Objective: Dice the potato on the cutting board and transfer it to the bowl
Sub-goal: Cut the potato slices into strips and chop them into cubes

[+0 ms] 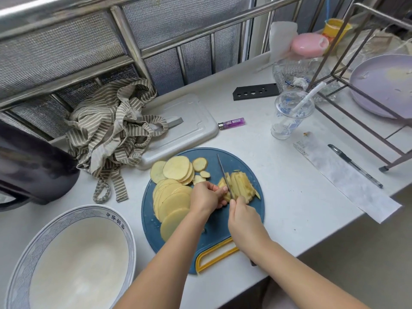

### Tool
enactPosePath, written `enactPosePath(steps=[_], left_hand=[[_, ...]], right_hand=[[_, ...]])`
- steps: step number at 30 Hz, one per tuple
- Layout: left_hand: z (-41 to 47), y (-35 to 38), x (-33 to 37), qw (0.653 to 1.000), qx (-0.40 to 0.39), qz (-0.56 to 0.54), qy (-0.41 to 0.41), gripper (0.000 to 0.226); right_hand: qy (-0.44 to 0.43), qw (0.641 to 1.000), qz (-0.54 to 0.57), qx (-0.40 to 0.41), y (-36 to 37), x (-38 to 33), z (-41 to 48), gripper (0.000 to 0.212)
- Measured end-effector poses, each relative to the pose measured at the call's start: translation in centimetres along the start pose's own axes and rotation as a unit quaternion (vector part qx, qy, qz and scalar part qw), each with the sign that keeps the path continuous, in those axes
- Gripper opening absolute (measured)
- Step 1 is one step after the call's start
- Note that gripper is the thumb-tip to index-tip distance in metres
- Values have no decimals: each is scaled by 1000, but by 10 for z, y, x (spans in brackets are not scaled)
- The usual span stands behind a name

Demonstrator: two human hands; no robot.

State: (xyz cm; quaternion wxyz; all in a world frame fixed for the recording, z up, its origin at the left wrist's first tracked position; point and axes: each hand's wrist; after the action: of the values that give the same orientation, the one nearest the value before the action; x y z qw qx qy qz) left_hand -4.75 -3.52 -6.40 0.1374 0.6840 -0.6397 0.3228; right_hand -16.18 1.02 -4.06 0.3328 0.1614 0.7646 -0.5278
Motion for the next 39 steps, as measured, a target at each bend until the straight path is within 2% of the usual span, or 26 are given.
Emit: enactPosePath(steps=[3, 8, 11, 22, 33, 39], left_hand=[[-2, 1, 2, 1000, 2, -3, 1, 22], [-6, -2, 5, 999, -17, -21, -21, 21], [-8, -3, 8, 999, -29, -30, -33, 18], [-12, -2, 9, 998, -24, -38, -54, 9], [-14, -1, 11, 995, -20, -60, -72, 15], [-12, -1, 12, 995, -20, -61, -75, 15]], right_hand=[[-1, 1000, 19, 11, -5, 7, 0, 33], [4, 990, 136, 24, -17, 22, -19, 37], [-5, 987, 156, 36, -18, 24, -23, 38], [-46, 990, 126, 37, -26, 11, -25, 38], [-29, 998, 52, 7, -21, 2, -18, 36], [-19, 999, 46, -1, -22, 2, -13, 36]])
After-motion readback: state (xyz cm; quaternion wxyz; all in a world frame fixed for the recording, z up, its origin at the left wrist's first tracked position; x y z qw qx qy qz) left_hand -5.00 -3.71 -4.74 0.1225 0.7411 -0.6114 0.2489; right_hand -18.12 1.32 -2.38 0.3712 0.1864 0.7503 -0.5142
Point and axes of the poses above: each hand's wrist, its own z-axis towards the middle knuckle, its own y-axis out of the palm, x = y × z, and after that the axes turned 14 degrees about -y, right-handed
